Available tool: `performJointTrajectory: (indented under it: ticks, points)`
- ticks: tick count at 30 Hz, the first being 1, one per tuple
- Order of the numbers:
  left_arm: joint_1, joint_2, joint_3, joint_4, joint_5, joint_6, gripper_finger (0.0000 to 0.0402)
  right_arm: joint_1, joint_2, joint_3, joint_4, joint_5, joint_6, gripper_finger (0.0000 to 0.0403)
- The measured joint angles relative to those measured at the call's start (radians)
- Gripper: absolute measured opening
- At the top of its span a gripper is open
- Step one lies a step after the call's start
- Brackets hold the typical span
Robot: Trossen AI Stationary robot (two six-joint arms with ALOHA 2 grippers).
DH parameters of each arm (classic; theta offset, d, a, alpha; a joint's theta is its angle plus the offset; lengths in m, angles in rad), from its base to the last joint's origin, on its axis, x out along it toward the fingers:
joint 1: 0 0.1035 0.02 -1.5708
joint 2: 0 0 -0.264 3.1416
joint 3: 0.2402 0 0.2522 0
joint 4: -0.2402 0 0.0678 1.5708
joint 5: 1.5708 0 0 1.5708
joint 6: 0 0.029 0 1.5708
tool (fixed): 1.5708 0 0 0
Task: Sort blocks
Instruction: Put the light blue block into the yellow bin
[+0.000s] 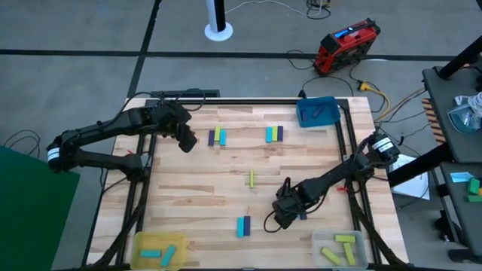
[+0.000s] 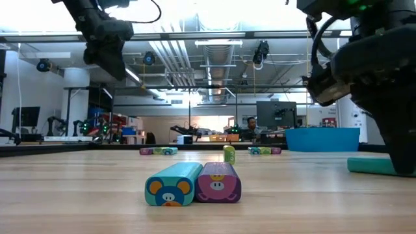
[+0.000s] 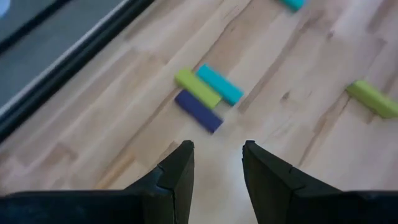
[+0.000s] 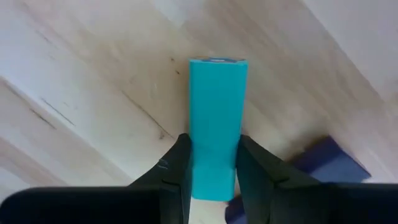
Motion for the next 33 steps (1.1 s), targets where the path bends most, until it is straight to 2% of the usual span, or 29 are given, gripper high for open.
performJointTrajectory:
  ticks: [5,7,9,12,14,16,23,27,33]
  points:
    - [0.000,0.000,0.030,0.063,0.077,0.141,0.0115,-0.065,-0.074,-0.005,0.009,-0.006,-0.084,0.0084]
    - [0.000,0.000,0.049,0.094,0.126,0.220,0.0115,-0.112,-0.131,0.000,0.010,-0.045,-0.141,0.0084]
    - [0.000,0.000,0.076,0.129,0.207,0.318,0.0115,-0.168,-0.181,0.010,0.035,-0.143,-0.233,0.0084]
    - [-0.001,0.003,0.134,0.162,0.381,0.451,0.0115,-0.267,-0.238,0.034,0.081,-0.329,-0.348,0.0084]
    - [-0.003,0.009,0.174,0.188,0.476,0.510,0.0115,-0.336,-0.268,0.070,0.114,-0.392,-0.405,0.0084]
    - [-0.008,0.018,0.215,0.203,0.526,0.566,0.0115,-0.406,-0.285,0.112,0.110,-0.445,-0.456,0.0084]
    - [-0.053,0.069,0.328,0.200,0.569,0.695,0.0115,-0.583,-0.239,0.290,0.189,-0.613,-0.571,0.0084]
    - [-0.087,0.108,0.364,0.200,0.578,0.761,0.0115,-0.615,-0.164,0.400,0.288,-0.736,-0.602,0.0084]
    - [-0.114,0.180,0.427,0.199,0.677,0.814,0.0115,-0.648,-0.047,0.575,0.331,-0.854,-0.632,0.0084]
